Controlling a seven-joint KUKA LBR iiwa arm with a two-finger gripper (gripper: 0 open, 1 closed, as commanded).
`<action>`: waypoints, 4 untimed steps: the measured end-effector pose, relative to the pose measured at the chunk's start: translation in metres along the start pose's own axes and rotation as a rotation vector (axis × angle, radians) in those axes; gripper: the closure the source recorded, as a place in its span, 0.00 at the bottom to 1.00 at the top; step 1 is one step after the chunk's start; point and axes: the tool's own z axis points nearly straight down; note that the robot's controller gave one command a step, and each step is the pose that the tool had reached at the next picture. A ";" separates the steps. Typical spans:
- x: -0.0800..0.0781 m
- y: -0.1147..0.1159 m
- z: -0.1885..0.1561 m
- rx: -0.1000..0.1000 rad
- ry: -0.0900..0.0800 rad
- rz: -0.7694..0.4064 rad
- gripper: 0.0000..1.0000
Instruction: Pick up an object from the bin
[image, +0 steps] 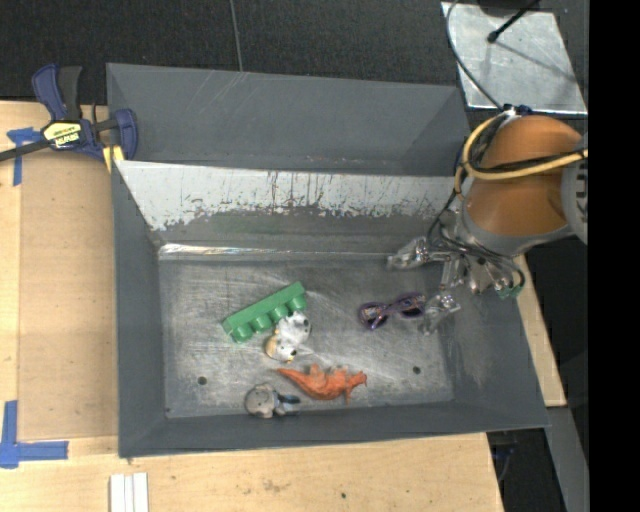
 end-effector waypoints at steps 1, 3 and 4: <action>0.001 0.078 0.043 0.002 -0.018 0.278 1.00; 0.026 0.050 0.035 -0.004 -0.002 0.252 1.00; 0.038 0.074 -0.016 -0.003 -0.003 0.208 0.00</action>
Offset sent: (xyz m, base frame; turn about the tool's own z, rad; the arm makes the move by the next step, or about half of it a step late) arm 0.0000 0.0000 0.0000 0.0000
